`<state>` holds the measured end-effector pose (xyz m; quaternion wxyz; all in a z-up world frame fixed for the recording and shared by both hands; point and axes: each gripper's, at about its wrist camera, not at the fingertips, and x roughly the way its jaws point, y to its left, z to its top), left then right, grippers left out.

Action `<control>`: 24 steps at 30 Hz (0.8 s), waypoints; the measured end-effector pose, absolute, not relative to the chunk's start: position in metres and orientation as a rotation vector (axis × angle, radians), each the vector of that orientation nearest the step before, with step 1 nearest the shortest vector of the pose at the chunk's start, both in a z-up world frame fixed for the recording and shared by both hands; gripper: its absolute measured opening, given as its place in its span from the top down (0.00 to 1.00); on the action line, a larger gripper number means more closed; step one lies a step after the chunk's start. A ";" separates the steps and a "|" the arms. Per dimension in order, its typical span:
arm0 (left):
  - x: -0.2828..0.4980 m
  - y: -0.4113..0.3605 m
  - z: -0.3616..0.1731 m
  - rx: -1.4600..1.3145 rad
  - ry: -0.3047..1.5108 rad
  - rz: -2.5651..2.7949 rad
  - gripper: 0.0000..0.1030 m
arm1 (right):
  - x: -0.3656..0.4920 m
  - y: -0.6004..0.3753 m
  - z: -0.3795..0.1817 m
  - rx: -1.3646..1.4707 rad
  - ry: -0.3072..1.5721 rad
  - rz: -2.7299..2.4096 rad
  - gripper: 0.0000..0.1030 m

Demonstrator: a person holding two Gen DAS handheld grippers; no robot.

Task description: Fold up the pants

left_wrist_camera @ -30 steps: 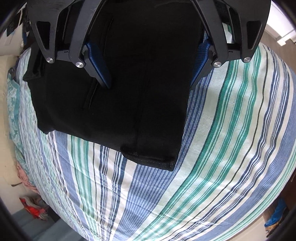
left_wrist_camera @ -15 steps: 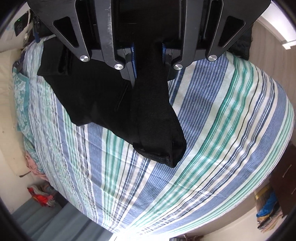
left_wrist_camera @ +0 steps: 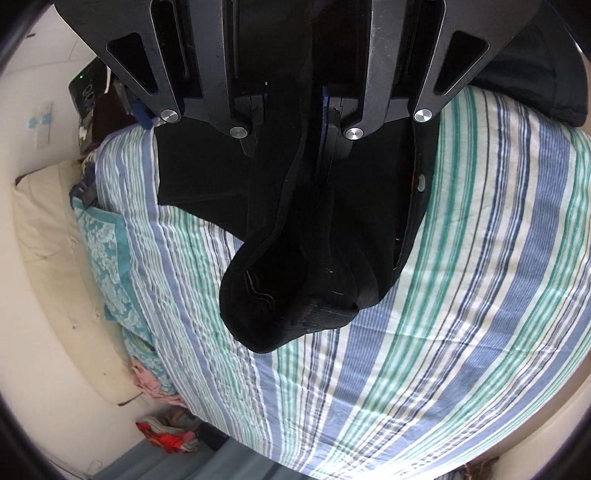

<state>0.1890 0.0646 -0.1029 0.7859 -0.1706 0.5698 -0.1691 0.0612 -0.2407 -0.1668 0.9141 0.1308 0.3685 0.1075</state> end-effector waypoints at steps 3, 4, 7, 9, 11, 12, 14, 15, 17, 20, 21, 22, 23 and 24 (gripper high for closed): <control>0.189 0.039 -0.117 -0.346 1.252 -0.381 0.84 | 0.061 -0.245 -0.167 0.285 0.759 0.208 0.05; 0.190 0.030 -0.122 -0.336 1.258 -0.384 0.84 | 0.061 -0.247 -0.168 0.289 0.759 0.202 0.05; 0.185 0.009 -0.133 -0.285 1.269 -0.379 0.84 | 0.061 -0.251 -0.170 0.304 0.767 0.194 0.05; 0.185 -0.002 -0.140 -0.248 1.277 -0.373 0.84 | 0.062 -0.252 -0.171 0.311 0.775 0.193 0.05; 0.183 -0.012 -0.146 -0.204 1.286 -0.364 0.84 | 0.062 -0.253 -0.173 0.317 0.779 0.195 0.05; 0.182 -0.017 -0.148 -0.178 1.287 -0.361 0.83 | 0.063 -0.253 -0.173 0.321 0.781 0.195 0.05; 0.181 -0.025 -0.150 -0.133 1.286 -0.355 0.83 | 0.063 -0.255 -0.174 0.331 0.783 0.195 0.05; 0.181 -0.028 -0.152 -0.117 1.286 -0.351 0.82 | 0.063 -0.256 -0.175 0.338 0.784 0.194 0.05; 0.182 -0.033 -0.155 -0.116 1.295 -0.358 0.79 | 0.064 -0.259 -0.176 0.356 0.787 0.191 0.05; 0.187 -0.041 -0.160 -0.227 1.341 -0.436 0.61 | 0.064 -0.268 -0.177 0.400 0.782 0.174 0.05; 0.188 -0.041 -0.159 -0.291 1.351 -0.477 0.55 | 0.064 -0.271 -0.177 0.413 0.778 0.166 0.05; 0.188 -0.041 -0.155 -0.357 1.352 -0.523 0.53 | 0.064 -0.274 -0.178 0.425 0.774 0.158 0.05; 0.188 -0.040 -0.150 -0.412 1.343 -0.559 0.47 | 0.063 -0.278 -0.178 0.437 0.772 0.148 0.05; 0.187 -0.037 -0.143 -0.458 1.322 -0.587 0.42 | 0.062 -0.281 -0.179 0.449 0.773 0.140 0.05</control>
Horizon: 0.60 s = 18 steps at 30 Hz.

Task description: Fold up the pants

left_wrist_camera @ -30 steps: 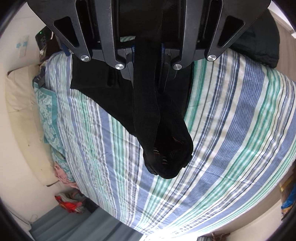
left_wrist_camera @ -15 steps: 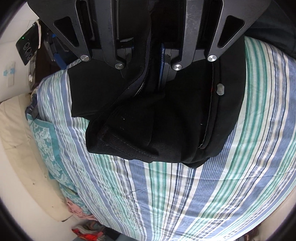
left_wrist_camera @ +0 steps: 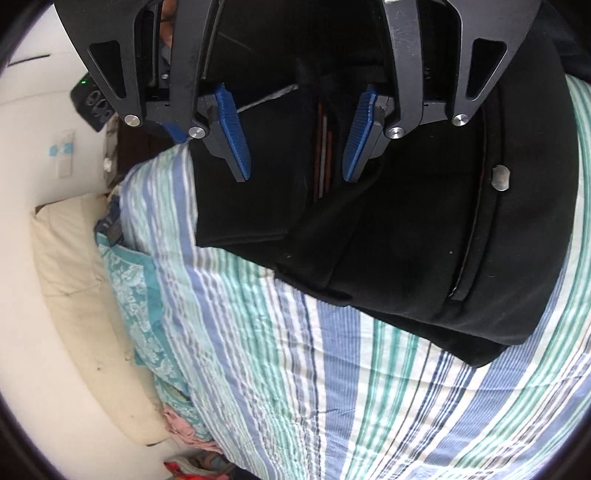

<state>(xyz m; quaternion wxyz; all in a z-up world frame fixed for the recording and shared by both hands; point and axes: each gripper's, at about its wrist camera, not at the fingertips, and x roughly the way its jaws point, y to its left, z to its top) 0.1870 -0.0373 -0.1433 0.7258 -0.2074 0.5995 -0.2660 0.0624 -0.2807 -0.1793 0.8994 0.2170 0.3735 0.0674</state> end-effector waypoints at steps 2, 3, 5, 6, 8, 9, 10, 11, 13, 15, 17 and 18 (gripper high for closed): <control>0.186 -0.031 -0.126 -0.513 1.267 -0.611 0.38 | 0.063 -0.286 -0.182 0.476 0.779 0.132 0.05; 0.186 -0.024 -0.116 -0.534 1.236 -0.611 0.37 | 0.063 -0.287 -0.183 0.490 0.781 0.138 0.05; 0.184 -0.006 -0.100 -0.565 1.176 -0.585 0.34 | 0.065 -0.286 -0.185 0.515 0.786 0.176 0.05; 0.183 0.005 -0.093 -0.567 1.147 -0.560 0.33 | 0.067 -0.282 -0.186 0.529 0.793 0.204 0.05; 0.180 0.026 -0.086 -0.549 1.100 -0.485 0.32 | 0.073 -0.270 -0.186 0.574 0.810 0.309 0.05; 0.176 0.038 -0.085 -0.542 1.083 -0.444 0.32 | 0.077 -0.260 -0.184 0.585 0.816 0.368 0.05; 0.172 0.049 -0.087 -0.543 1.072 -0.406 0.31 | 0.081 -0.248 -0.181 0.578 0.820 0.428 0.05; 0.169 0.060 -0.091 -0.552 1.069 -0.377 0.31 | 0.085 -0.233 -0.176 0.565 0.821 0.502 0.05; 0.160 0.079 -0.102 -0.590 1.076 -0.338 0.31 | 0.093 -0.197 -0.163 0.516 0.821 0.677 0.05; 0.151 0.093 -0.114 -0.625 1.086 -0.303 0.31 | 0.105 -0.162 -0.156 0.434 0.852 0.776 0.06; 0.143 0.104 -0.125 -0.647 1.093 -0.269 0.31 | 0.122 -0.141 -0.162 0.390 0.910 0.757 0.08; 0.139 0.108 -0.128 -0.659 1.094 -0.255 0.31 | 0.133 -0.136 -0.169 0.392 0.958 0.723 0.15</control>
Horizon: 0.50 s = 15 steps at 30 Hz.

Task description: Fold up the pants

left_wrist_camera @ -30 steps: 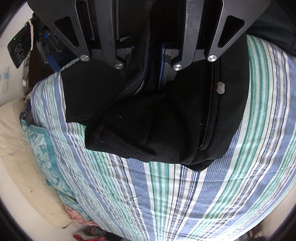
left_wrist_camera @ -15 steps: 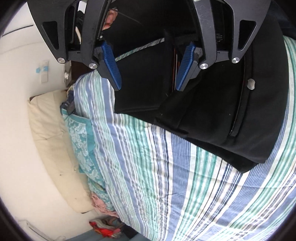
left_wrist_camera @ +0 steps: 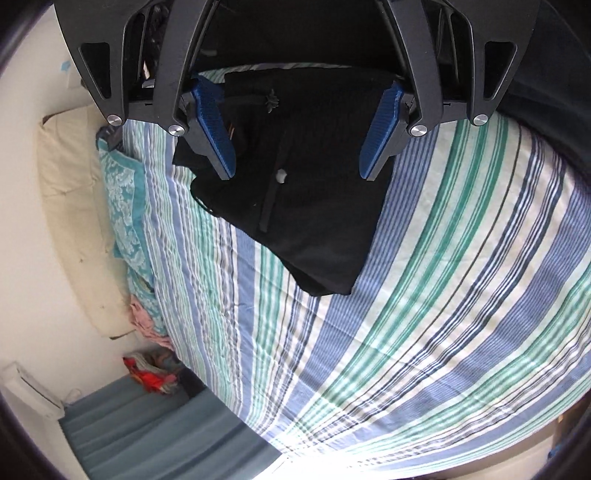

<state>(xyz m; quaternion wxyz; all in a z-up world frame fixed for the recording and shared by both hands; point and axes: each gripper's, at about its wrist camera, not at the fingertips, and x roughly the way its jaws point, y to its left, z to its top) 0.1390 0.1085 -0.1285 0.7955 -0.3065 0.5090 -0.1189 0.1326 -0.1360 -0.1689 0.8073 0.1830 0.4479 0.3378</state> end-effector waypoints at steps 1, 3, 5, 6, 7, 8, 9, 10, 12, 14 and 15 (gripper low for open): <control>0.135 0.113 -0.131 -0.669 1.093 -0.245 0.31 | 0.143 -0.134 -0.177 0.416 1.002 0.702 0.18; 0.129 0.119 -0.136 -0.681 1.090 -0.230 0.31 | 0.160 -0.134 -0.196 0.494 1.092 0.678 0.22; 0.124 0.123 -0.140 -0.683 1.090 -0.222 0.31 | 0.173 -0.138 -0.211 0.613 1.170 0.696 0.22; 0.123 0.124 -0.141 -0.681 1.092 -0.220 0.31 | 0.179 -0.138 -0.218 0.674 1.204 0.716 0.22; 0.123 0.123 -0.144 -0.679 1.098 -0.219 0.31 | 0.184 -0.138 -0.223 0.697 1.236 0.706 0.24; 0.122 0.123 -0.146 -0.680 1.105 -0.218 0.31 | 0.189 -0.137 -0.226 0.694 1.249 0.694 0.37; 0.123 0.123 -0.149 -0.684 1.111 -0.218 0.31 | 0.194 -0.133 -0.228 0.649 1.270 0.694 0.58; 0.122 0.123 -0.150 -0.690 1.115 -0.217 0.31 | 0.198 -0.127 -0.227 0.571 1.286 0.687 0.63; 0.120 0.123 -0.148 -0.697 1.107 -0.215 0.31 | 0.197 -0.119 -0.218 0.502 1.274 0.703 0.75; 0.118 0.125 -0.144 -0.685 1.090 -0.207 0.31 | 0.193 -0.122 -0.194 0.522 1.220 0.741 0.78; 0.117 0.125 -0.141 -0.672 1.084 -0.202 0.31 | 0.191 -0.127 -0.177 0.562 1.173 0.771 0.79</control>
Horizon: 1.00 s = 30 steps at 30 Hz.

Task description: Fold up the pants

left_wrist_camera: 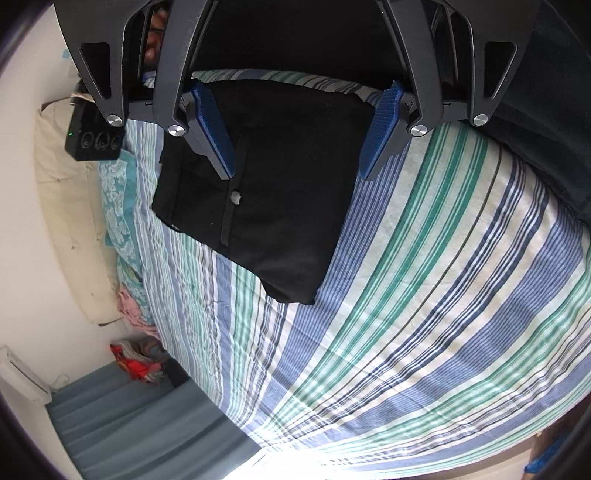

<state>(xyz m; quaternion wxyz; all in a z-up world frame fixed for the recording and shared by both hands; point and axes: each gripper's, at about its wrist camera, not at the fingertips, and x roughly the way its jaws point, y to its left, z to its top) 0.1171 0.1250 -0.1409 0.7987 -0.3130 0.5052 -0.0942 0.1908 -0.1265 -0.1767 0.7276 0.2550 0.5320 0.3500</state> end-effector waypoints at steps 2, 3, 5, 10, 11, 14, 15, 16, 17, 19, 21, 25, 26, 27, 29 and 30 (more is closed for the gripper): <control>0.116 0.125 -0.137 -0.646 1.077 -0.193 0.31 | 0.186 -0.140 -0.141 0.612 1.070 0.824 0.79; 0.116 0.125 -0.135 -0.636 1.074 -0.192 0.31 | 0.185 -0.149 -0.125 0.608 1.032 0.830 0.80; 0.116 0.122 -0.131 -0.616 1.069 -0.198 0.31 | 0.184 -0.170 -0.099 0.605 0.977 0.832 0.80; 0.117 0.098 -0.125 -0.524 1.061 -0.223 0.31 | 0.185 -0.236 -0.077 0.556 0.958 0.750 0.80; 0.117 0.092 -0.125 -0.501 1.062 -0.231 0.31 | 0.185 -0.251 -0.079 0.543 0.965 0.713 0.80; 0.117 0.069 -0.122 -0.426 1.068 -0.256 0.31 | 0.184 -0.300 -0.095 0.564 1.004 0.612 0.80; 0.117 0.061 -0.121 -0.400 1.069 -0.264 0.30 | 0.183 -0.315 -0.102 0.572 1.015 0.585 0.80; 0.116 0.053 -0.121 -0.378 1.069 -0.272 0.29 | 0.193 -0.327 -0.112 0.581 1.030 0.566 0.80; 0.117 0.046 -0.121 -0.357 1.070 -0.279 0.29 | 0.193 -0.340 -0.123 0.587 1.042 0.543 0.80; 0.119 0.031 -0.123 -0.315 1.081 -0.290 0.29 | 0.192 -0.365 -0.148 0.604 1.078 0.488 0.80; 0.119 0.019 -0.125 -0.267 1.085 -0.291 0.29 | 0.201 -0.369 -0.180 0.610 1.118 0.427 0.77; 0.117 -0.006 -0.128 -0.134 1.089 -0.251 0.28 | 0.186 -0.382 -0.199 0.619 1.095 0.341 0.59; 0.117 -0.011 -0.129 -0.100 1.093 -0.231 0.27 | 0.185 -0.382 -0.194 0.604 1.092 0.321 0.57; 0.118 -0.016 -0.130 -0.071 1.093 -0.217 0.27 | 0.184 -0.380 -0.186 0.561 1.092 0.284 0.53; 0.119 -0.025 -0.132 -0.023 1.093 -0.198 0.26 | 0.183 -0.373 -0.162 0.420 1.057 0.217 0.53; 0.119 -0.028 -0.133 -0.005 1.093 -0.194 0.26 | 0.183 -0.366 -0.146 0.353 1.025 0.208 0.53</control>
